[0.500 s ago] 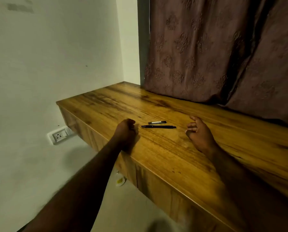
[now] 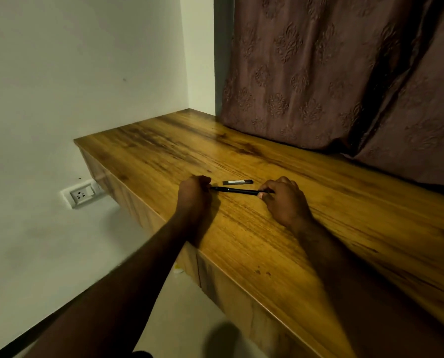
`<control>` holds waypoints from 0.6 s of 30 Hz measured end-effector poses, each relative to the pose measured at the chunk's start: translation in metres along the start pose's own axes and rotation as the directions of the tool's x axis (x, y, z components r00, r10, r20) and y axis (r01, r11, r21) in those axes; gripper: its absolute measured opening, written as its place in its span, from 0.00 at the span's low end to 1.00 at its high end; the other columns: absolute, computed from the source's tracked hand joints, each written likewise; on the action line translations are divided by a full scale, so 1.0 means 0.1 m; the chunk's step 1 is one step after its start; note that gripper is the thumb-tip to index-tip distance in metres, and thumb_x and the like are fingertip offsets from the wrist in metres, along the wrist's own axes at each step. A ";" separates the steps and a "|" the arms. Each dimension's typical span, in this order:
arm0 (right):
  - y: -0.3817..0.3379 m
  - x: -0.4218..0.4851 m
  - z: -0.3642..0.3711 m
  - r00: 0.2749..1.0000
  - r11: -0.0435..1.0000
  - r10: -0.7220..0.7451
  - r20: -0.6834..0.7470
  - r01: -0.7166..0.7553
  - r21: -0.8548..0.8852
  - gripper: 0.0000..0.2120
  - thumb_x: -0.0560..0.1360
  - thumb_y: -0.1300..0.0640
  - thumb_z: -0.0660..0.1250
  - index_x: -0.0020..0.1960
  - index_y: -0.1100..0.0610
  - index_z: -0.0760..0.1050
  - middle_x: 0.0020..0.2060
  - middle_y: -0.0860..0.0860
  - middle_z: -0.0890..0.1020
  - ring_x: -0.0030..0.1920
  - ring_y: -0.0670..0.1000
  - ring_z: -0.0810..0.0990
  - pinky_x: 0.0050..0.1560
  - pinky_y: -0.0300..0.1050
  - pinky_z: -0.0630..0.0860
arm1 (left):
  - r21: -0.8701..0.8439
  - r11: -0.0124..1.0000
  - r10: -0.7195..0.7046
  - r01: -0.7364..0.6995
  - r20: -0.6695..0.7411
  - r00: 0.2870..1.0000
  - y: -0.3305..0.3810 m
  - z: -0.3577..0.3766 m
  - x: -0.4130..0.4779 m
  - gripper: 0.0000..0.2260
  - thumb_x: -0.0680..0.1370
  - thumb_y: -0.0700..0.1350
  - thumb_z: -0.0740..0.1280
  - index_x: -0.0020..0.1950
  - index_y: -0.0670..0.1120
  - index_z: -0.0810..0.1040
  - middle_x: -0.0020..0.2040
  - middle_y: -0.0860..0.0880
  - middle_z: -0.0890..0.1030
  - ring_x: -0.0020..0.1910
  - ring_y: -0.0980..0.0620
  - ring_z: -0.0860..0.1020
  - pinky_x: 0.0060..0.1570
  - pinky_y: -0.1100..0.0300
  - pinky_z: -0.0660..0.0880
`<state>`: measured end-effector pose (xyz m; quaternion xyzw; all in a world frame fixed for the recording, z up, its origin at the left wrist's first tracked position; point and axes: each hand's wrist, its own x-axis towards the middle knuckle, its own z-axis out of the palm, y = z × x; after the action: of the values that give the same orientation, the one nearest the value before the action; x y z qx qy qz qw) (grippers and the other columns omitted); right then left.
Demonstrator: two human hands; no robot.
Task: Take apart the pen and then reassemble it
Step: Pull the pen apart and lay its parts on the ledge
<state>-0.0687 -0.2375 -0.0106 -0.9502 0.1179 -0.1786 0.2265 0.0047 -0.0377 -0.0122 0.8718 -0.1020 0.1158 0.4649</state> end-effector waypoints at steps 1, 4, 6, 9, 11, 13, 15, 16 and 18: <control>0.01 -0.01 0.00 1.000 1.000 -0.006 0.001 0.006 0.008 0.07 0.76 0.50 0.67 0.52 0.45 0.80 0.51 0.50 0.77 0.57 0.55 0.73 0.57 0.54 0.73 | -0.020 1.000 -0.018 0.018 -0.003 1.000 0.00 -0.01 -0.02 0.12 0.74 0.34 0.68 0.57 0.38 0.81 0.52 0.41 0.84 0.50 0.48 0.82 0.50 0.66 0.78; 0.00 -0.04 -0.02 1.000 0.999 -0.024 -0.016 0.024 0.023 0.05 0.74 0.50 0.68 0.49 0.46 0.80 0.50 0.49 0.79 0.56 0.55 0.74 0.56 0.53 0.73 | -0.052 0.998 -0.030 0.030 0.010 1.000 0.02 -0.01 -0.11 0.11 0.73 0.33 0.68 0.55 0.37 0.82 0.51 0.41 0.84 0.46 0.53 0.79 0.40 0.76 0.71; 0.00 -0.07 -0.04 0.999 0.998 -0.016 -0.034 0.018 0.061 0.03 0.73 0.50 0.70 0.46 0.47 0.79 0.47 0.48 0.80 0.54 0.54 0.76 0.54 0.52 0.75 | -0.084 0.995 -0.050 0.050 0.003 0.999 0.02 -0.02 -0.15 0.11 0.74 0.35 0.69 0.55 0.38 0.82 0.52 0.43 0.84 0.49 0.50 0.81 0.42 0.75 0.71; -0.03 -0.11 -0.08 1.000 0.980 -0.018 0.006 0.016 0.198 0.05 0.70 0.52 0.74 0.41 0.45 0.78 0.41 0.45 0.80 0.47 0.50 0.79 0.50 0.50 0.77 | 0.010 0.999 0.035 -0.036 0.041 0.999 0.06 -0.04 -0.21 0.18 0.74 0.41 0.72 0.63 0.41 0.78 0.58 0.41 0.82 0.56 0.46 0.79 0.56 0.61 0.76; -0.07 -0.17 -0.10 0.998 0.956 -0.047 0.052 0.030 0.291 0.07 0.70 0.55 0.74 0.41 0.46 0.78 0.38 0.45 0.80 0.42 0.48 0.79 0.47 0.49 0.77 | 0.253 0.926 0.262 -0.279 0.098 0.960 0.11 0.00 -0.29 0.21 0.74 0.47 0.71 0.65 0.45 0.77 0.61 0.42 0.79 0.60 0.42 0.74 0.60 0.49 0.71; -0.09 -0.23 -0.11 0.995 0.933 -0.066 0.080 0.033 0.359 0.06 0.70 0.58 0.74 0.43 0.49 0.78 0.37 0.47 0.80 0.39 0.47 0.77 0.45 0.48 0.76 | 0.365 0.792 0.460 -0.489 0.170 0.872 0.15 0.04 -0.37 0.16 0.73 0.52 0.67 0.58 0.47 0.80 0.55 0.44 0.81 0.56 0.42 0.75 0.57 0.48 0.69; -0.09 -0.29 -0.13 0.994 0.914 -0.072 0.085 0.031 0.406 0.07 0.70 0.61 0.74 0.45 0.52 0.79 0.38 0.49 0.80 0.39 0.47 0.76 0.44 0.46 0.74 | 0.305 0.746 0.536 -0.592 0.252 0.805 0.17 0.02 -0.39 0.10 0.73 0.50 0.64 0.46 0.47 0.82 0.45 0.44 0.83 0.47 0.42 0.79 0.48 0.52 0.72; -0.08 -0.31 -0.15 0.994 0.900 -0.070 0.090 0.024 0.435 0.07 0.71 0.63 0.73 0.47 0.54 0.80 0.38 0.49 0.79 0.39 0.47 0.76 0.43 0.43 0.74 | 0.255 0.751 0.549 -0.610 0.274 0.790 0.17 0.02 -0.38 0.09 0.74 0.48 0.64 0.42 0.46 0.82 0.41 0.45 0.83 0.42 0.43 0.80 0.43 0.54 0.73; -0.07 -0.37 -0.21 0.993 0.864 -0.063 0.098 0.005 0.503 0.10 0.71 0.66 0.72 0.51 0.58 0.80 0.38 0.50 0.78 0.38 0.44 0.75 0.41 0.34 0.73 | 0.198 0.743 0.585 -0.639 0.272 0.764 0.17 0.00 -0.37 0.08 0.75 0.44 0.65 0.41 0.44 0.83 0.39 0.45 0.83 0.37 0.45 0.80 0.38 0.54 0.75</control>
<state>-0.1093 -0.2287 -0.0006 -0.8690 0.0380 -0.1540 0.4687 -0.0356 -0.0446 -0.0103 0.8526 -0.4104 0.1909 0.2612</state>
